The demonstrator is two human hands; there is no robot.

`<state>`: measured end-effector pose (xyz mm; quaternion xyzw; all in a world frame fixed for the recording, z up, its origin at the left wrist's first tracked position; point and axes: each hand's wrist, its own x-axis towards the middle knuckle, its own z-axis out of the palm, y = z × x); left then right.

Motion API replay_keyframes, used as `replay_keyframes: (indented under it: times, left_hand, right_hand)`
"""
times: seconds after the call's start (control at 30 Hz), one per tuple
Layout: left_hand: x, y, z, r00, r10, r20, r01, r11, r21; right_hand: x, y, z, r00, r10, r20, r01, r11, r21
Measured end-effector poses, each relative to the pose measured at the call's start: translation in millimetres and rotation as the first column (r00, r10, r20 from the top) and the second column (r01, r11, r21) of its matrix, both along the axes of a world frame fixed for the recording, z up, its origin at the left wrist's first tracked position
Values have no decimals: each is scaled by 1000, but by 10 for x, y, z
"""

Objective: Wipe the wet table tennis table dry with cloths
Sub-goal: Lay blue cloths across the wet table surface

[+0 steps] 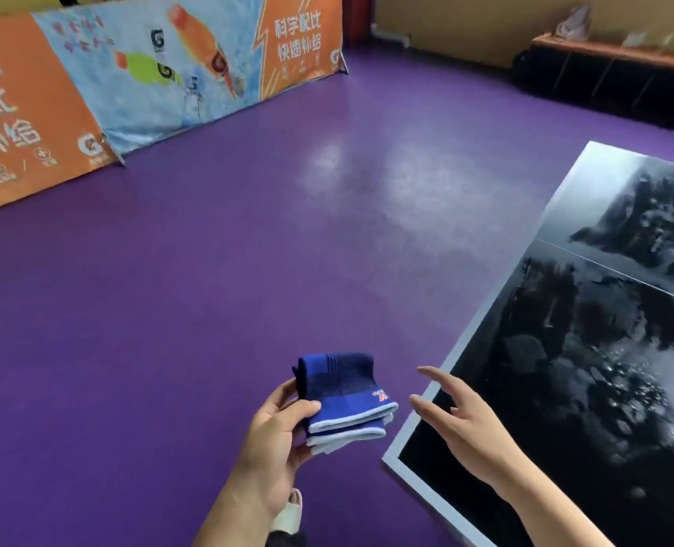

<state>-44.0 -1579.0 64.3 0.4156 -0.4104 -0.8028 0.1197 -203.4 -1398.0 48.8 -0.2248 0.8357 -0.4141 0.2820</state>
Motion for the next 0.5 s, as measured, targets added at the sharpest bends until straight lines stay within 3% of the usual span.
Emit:
replay_keyframes:
  times: [0.1, 0.23, 0.5]
  left_hand:
    - [-151, -706, 14, 995, -94, -29, 94, 996, -7]
    - [-495, -1413, 76, 986, -159, -51, 162, 986, 50]
    - [-1604, -1968, -74, 909, -417, -19, 416, 902, 118]
  right_hand:
    - [-19, -526, 107, 999, -31, -43, 35, 996, 86]
    - [-75, -945, 278, 987, -151, -64, 154, 986, 58]
    - [-547, -1058, 107, 866, -499, -24, 500, 864, 55]
